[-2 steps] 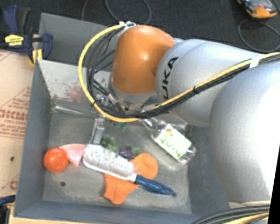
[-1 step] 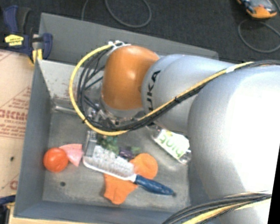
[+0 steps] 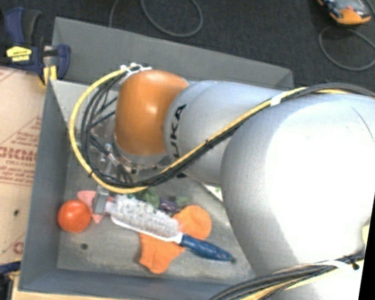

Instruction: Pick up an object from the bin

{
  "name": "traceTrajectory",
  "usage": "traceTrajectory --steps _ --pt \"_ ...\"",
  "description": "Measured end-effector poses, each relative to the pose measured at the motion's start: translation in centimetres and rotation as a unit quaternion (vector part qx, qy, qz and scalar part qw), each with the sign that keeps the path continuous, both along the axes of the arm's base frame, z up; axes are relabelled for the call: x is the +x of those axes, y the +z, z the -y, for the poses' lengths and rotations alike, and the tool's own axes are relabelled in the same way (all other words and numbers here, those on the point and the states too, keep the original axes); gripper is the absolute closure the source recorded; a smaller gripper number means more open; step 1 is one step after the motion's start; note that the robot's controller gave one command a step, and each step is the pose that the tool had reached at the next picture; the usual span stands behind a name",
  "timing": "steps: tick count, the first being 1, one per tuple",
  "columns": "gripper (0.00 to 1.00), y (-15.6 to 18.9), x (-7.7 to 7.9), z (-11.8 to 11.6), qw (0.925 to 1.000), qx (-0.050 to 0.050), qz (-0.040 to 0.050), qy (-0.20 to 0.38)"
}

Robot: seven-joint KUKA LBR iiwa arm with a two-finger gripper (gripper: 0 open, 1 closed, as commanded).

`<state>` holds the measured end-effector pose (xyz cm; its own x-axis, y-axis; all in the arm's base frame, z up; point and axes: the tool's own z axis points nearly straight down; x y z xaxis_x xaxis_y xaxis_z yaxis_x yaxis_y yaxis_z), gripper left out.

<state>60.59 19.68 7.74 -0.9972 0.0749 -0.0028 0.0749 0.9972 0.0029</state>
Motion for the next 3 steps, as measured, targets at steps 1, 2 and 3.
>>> traceTrajectory --steps 1,2,3 --pt "1.0 -0.87 -3.71 0.85 0.9948 0.0 -0.0023 0.102" --pt "1.0 -0.86 -3.71 0.85 0.9948 0.0 -0.0023 0.102" --pt "1.0 -0.07 -3.82 0.85 0.9948 -0.001 -0.0047 0.101"
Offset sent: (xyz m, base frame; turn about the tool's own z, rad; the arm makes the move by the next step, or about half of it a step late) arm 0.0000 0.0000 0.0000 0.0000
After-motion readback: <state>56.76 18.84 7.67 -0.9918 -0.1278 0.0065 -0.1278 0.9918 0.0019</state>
